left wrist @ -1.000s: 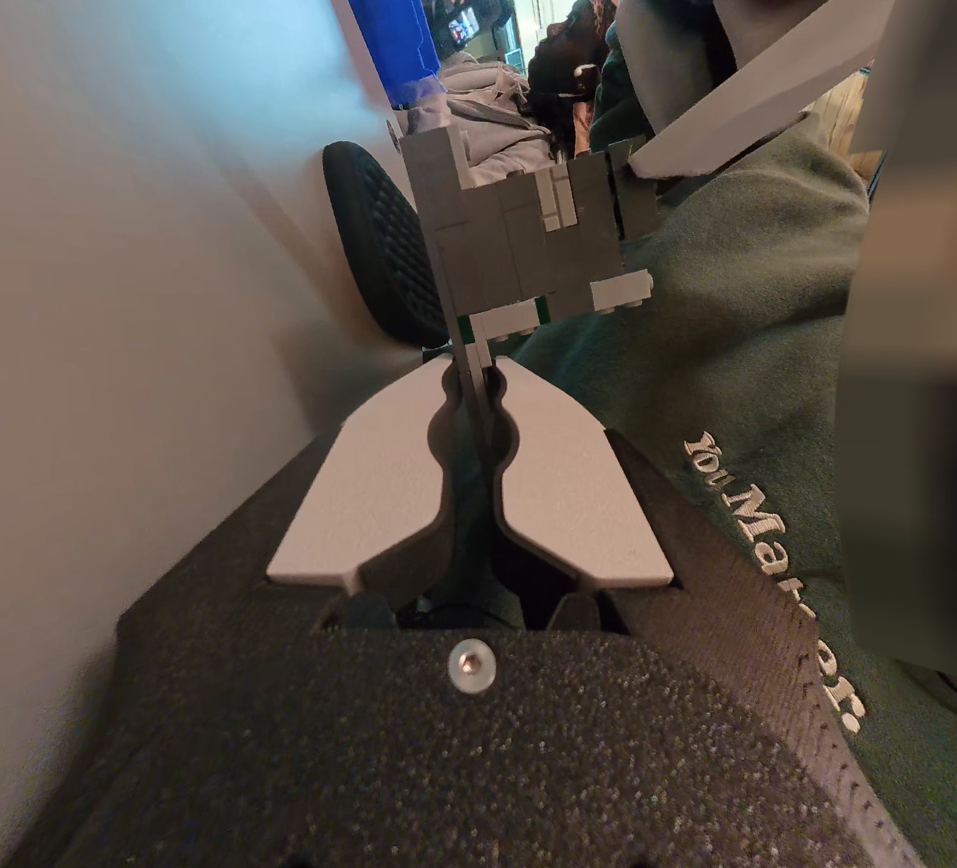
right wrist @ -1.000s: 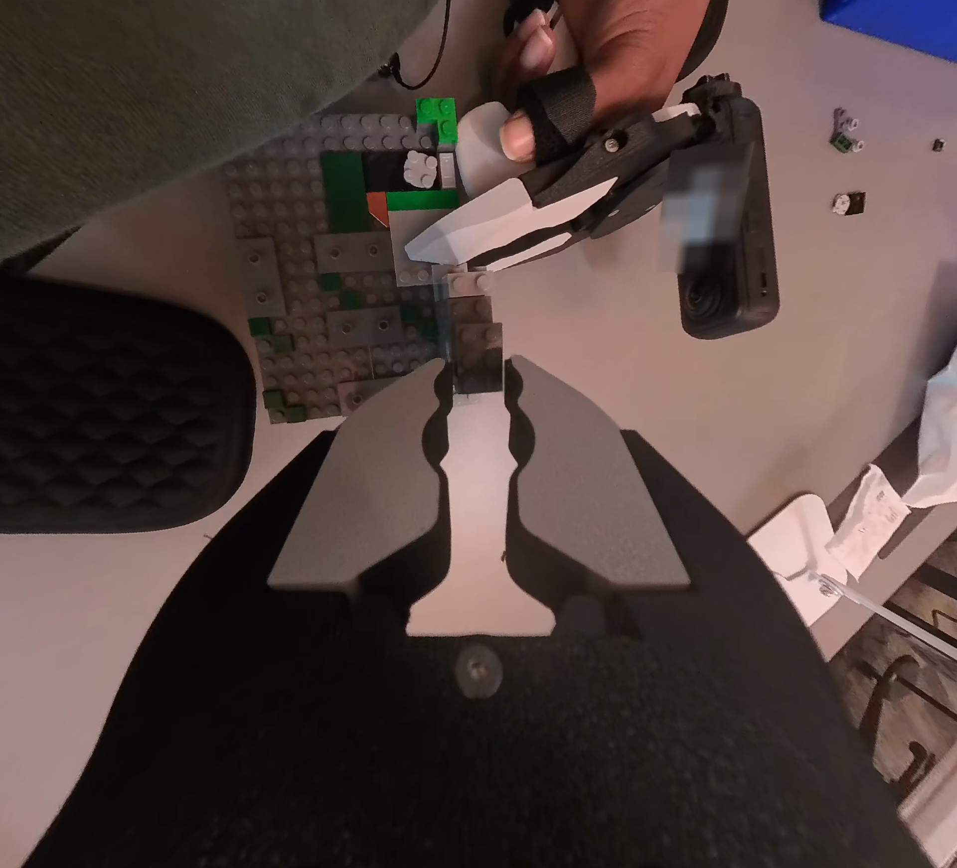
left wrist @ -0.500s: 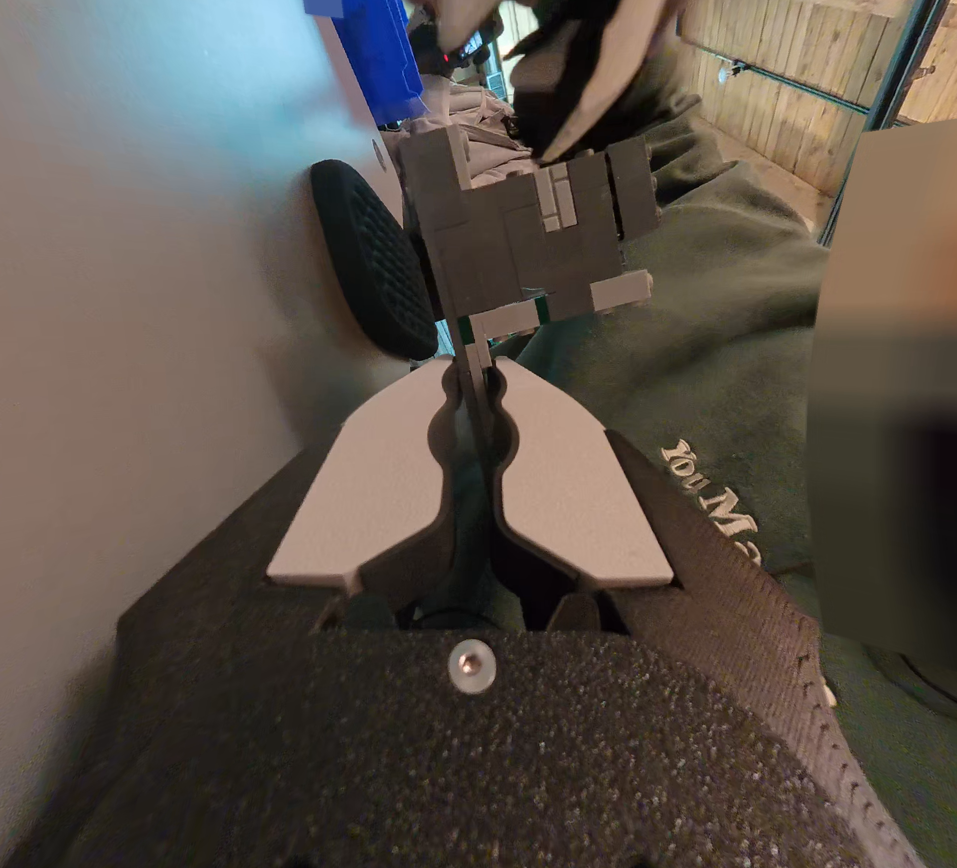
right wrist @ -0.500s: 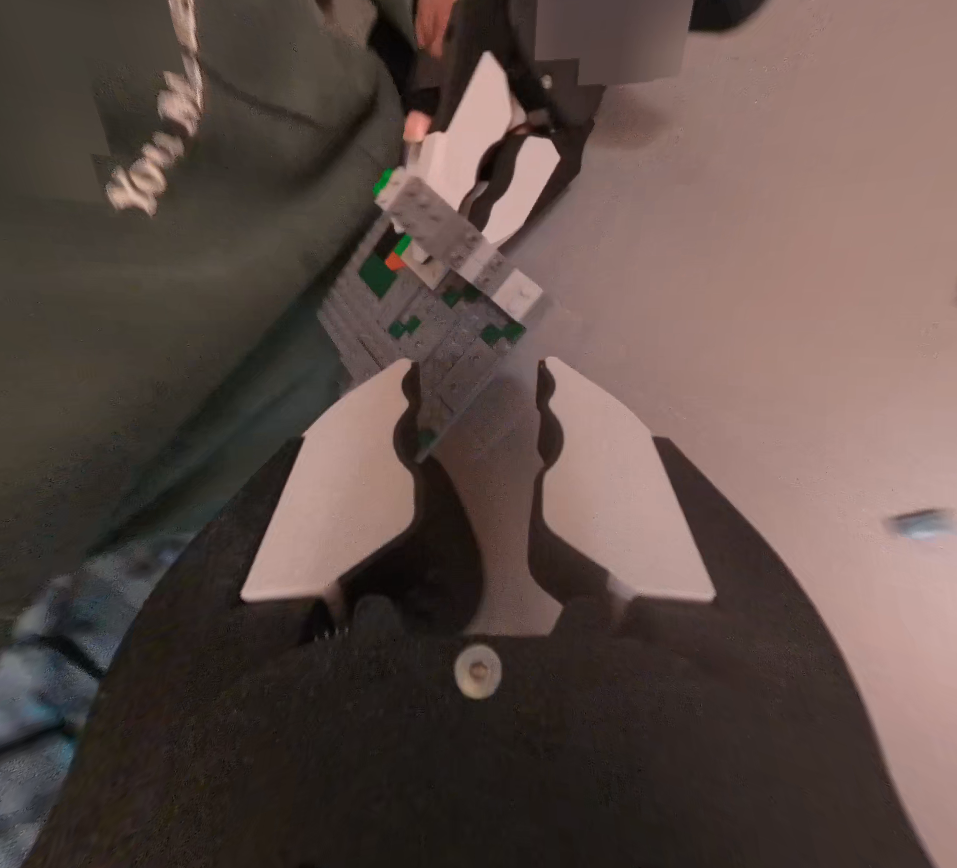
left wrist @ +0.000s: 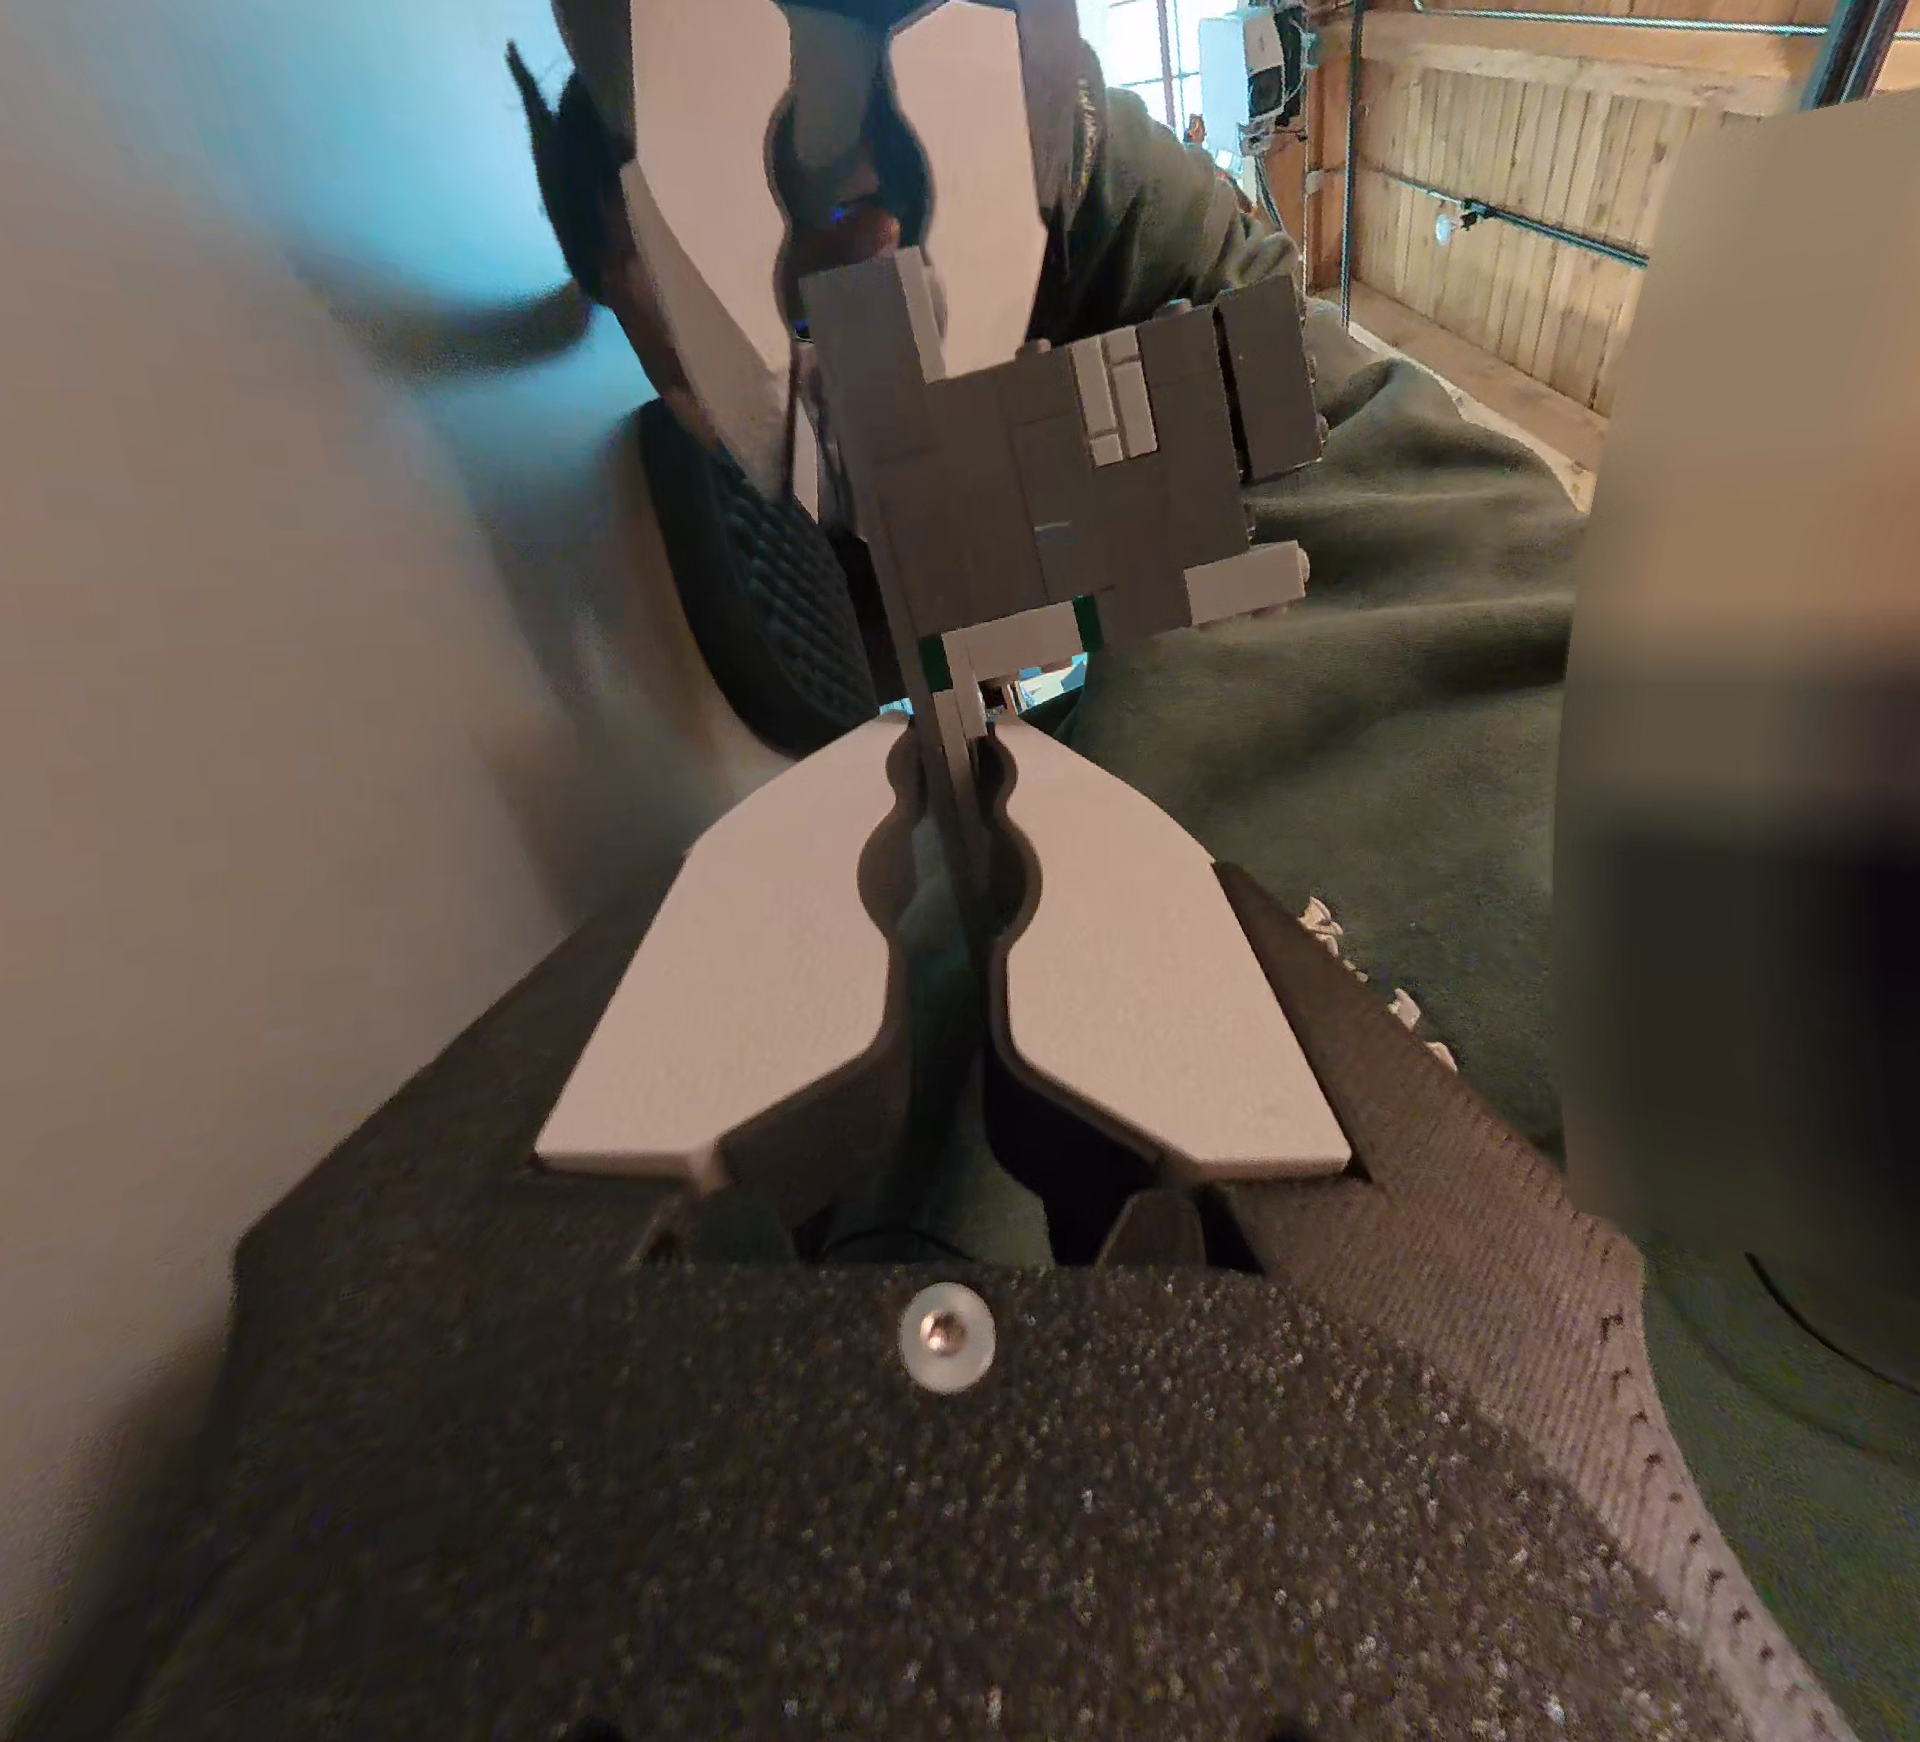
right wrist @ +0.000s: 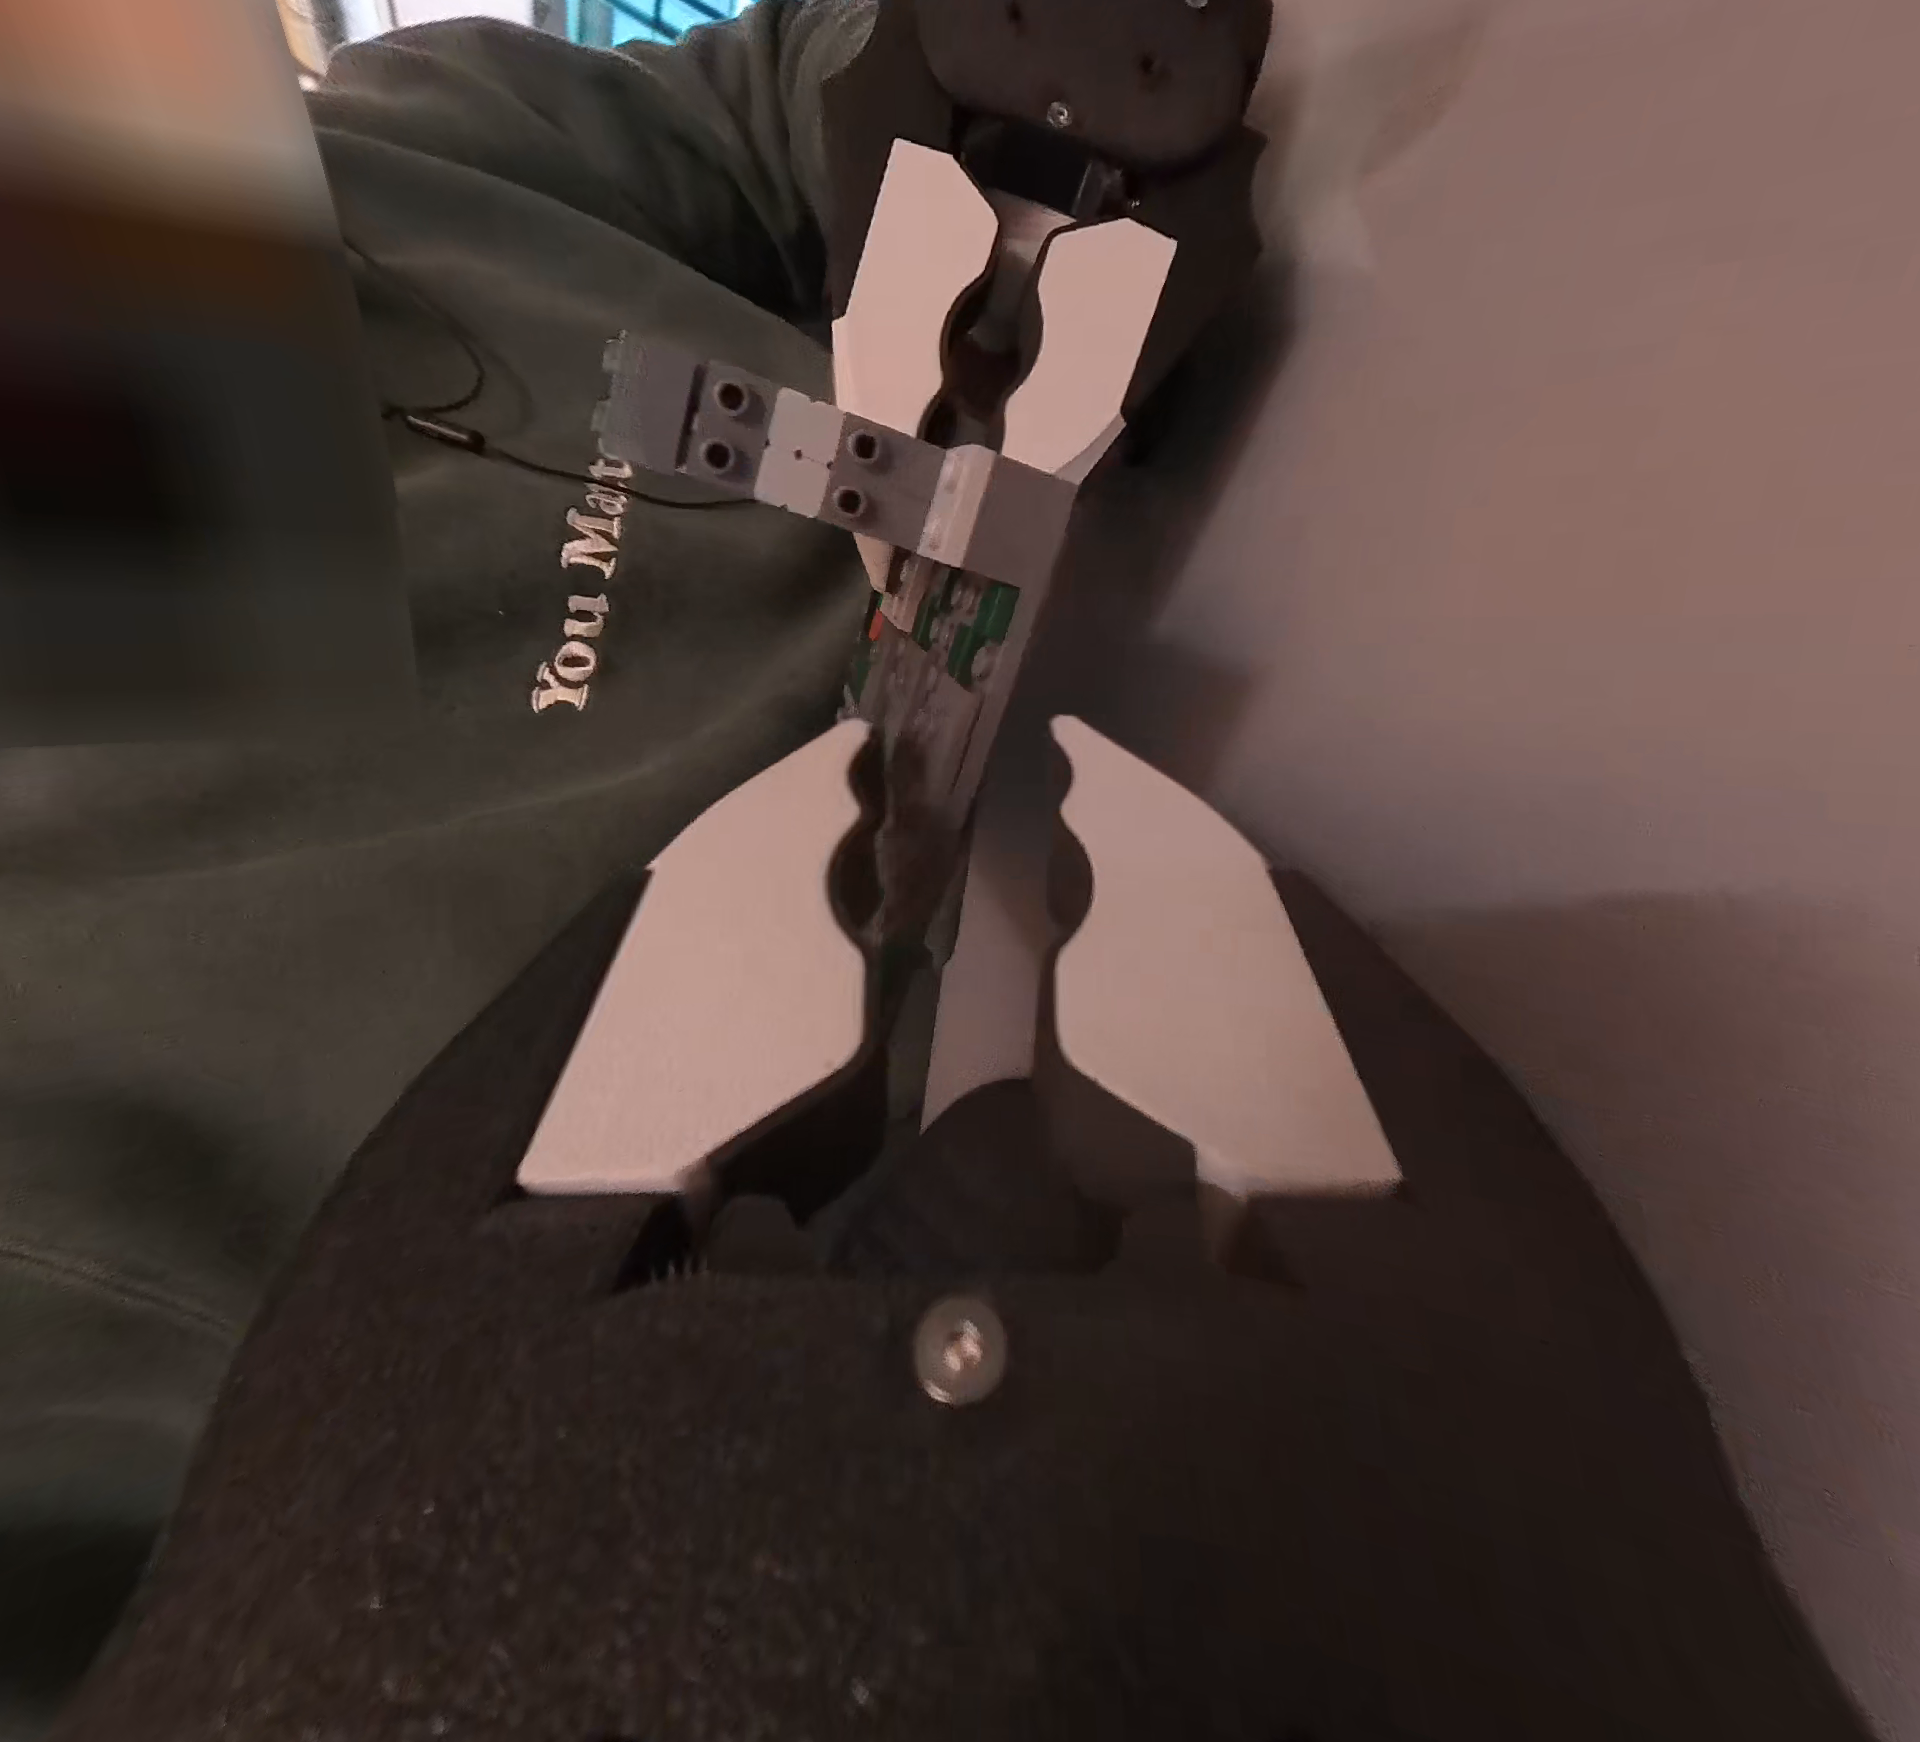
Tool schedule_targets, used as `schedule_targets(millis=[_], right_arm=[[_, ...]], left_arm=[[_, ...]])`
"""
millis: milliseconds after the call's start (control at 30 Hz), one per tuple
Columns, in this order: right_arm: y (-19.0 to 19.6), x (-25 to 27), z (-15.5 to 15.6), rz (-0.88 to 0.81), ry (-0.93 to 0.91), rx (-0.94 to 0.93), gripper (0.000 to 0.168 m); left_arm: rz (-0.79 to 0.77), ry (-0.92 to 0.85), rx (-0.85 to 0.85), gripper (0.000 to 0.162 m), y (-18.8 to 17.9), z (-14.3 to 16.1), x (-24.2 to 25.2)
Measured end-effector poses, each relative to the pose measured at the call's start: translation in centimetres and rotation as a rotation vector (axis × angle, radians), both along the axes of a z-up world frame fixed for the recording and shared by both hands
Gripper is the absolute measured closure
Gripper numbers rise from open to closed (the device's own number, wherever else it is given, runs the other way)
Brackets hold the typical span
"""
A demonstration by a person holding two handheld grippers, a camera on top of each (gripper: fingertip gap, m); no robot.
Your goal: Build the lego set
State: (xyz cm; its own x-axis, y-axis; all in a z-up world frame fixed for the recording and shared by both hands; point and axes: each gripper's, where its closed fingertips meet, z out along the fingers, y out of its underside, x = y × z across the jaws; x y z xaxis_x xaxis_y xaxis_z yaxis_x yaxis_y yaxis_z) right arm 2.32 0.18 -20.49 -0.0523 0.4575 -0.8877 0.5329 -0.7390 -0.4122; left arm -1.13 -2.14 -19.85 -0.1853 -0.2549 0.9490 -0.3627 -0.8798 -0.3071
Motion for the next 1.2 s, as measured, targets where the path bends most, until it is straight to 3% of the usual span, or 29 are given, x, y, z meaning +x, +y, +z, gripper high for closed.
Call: schedule_targets(millis=[67,233,700,1000,1200], right_arm=[[-0.1,-0.3,0.1,0.017,0.018,-0.027,0.153],[-0.1,-0.8,0.2,0.009,0.066,-0.135,0.160],[-0.9,-1.1,0.2,0.029,0.087,-0.247,0.161],[-0.9,-1.1,0.2,0.029,0.089,-0.233,0.159],[-0.5,-0.9,0.4,0.032,0.086,-0.049,0.145]], left_arm=[[0.005,0.006,0.000,0.152,0.0,0.0,-0.1],[0.020,0.012,0.005,0.152,0.0,-0.1,-0.4],[-0.006,-0.001,-0.037,0.148,-0.8,-0.1,0.0],[-0.006,0.006,-0.043,0.151,-0.8,-0.3,-0.1],[0.036,-0.003,-0.080,0.151,-0.5,-0.2,-0.1]])
